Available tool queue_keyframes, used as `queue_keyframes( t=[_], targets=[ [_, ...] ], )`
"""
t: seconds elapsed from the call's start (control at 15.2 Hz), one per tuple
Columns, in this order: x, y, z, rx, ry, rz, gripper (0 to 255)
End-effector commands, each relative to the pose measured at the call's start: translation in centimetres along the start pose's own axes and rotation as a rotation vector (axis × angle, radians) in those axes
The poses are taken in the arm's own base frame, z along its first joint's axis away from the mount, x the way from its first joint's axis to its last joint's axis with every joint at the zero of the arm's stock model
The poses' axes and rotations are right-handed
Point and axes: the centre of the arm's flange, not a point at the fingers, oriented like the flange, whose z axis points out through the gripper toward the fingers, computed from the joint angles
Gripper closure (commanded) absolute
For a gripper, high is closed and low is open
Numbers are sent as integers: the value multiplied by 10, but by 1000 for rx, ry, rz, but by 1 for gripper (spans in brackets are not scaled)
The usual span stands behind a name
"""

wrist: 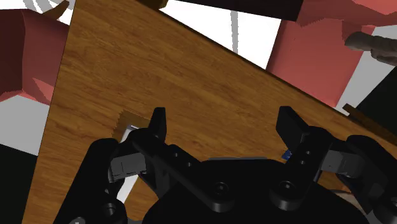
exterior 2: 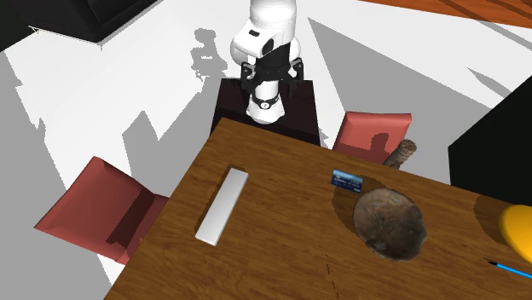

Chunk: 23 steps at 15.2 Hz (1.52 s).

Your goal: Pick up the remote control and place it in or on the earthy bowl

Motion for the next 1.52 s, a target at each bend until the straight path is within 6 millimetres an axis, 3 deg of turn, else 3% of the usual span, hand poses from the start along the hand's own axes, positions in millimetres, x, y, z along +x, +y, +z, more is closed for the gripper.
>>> queue_keyframes(
  t=[0.0, 0.73, 1.45],
  targets=[
    [0, 0, 0, 0, 0, 0, 0],
    [113, 67, 62, -13, -7, 148, 0],
    [214, 150, 125, -27, -15, 296, 0]
  ],
)
